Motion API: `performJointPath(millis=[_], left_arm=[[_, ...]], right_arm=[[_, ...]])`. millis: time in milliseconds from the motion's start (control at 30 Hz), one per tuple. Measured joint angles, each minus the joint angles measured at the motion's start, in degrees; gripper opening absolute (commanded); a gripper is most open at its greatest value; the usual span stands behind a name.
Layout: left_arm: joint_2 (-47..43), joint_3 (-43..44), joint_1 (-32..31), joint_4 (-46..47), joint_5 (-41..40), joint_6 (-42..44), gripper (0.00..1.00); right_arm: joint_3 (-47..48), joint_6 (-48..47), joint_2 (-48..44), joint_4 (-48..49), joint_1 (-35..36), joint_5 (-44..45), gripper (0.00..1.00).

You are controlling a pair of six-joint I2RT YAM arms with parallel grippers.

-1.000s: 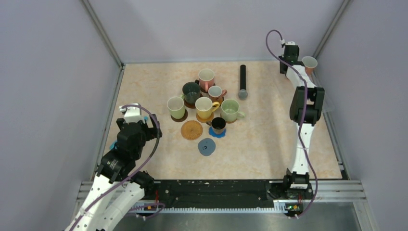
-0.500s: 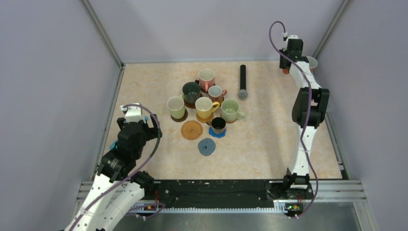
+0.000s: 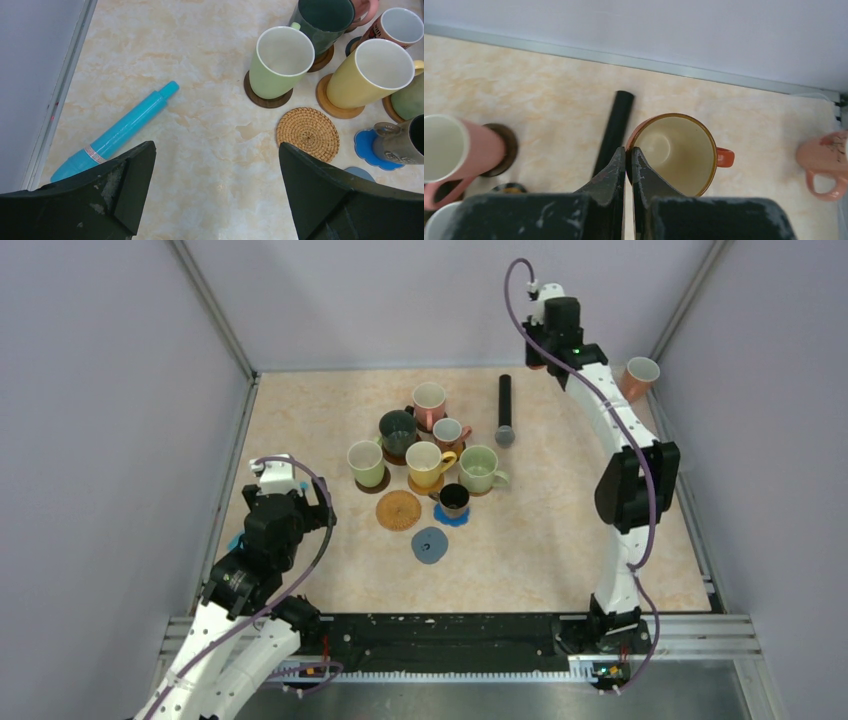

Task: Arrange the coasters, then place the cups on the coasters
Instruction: Pick up the cup from the tray, then place the cup on the coaster.

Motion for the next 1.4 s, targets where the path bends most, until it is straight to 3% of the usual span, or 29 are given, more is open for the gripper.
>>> performJointPath(millis=[367,767,1133,1400], left_arm=[[0.0,0.0,0.0,0.0,0.0,0.0,0.99],[-1.3,0.1,0.0,-0.5,-1.5,-0.3,0.99],[-3.9,0.1,0.0,-0.9,-4.0,-1.3,0.99],[-8.0,0.1,0.0,-0.9,-6.0,-1.7,0.99]], right_arm=[[-10.2,-0.4,-10.9,0.5,13.8,-0.7,0.0],[-16.8,-2.2,-14.5,2.5,25.9,0.1,0.0],[-19.1,-5.9,-18.5,1.4,35.1,-6.5,0.0],[-25.6,-15.5,-21.6,2.9,41.8,-13.7,0.0]])
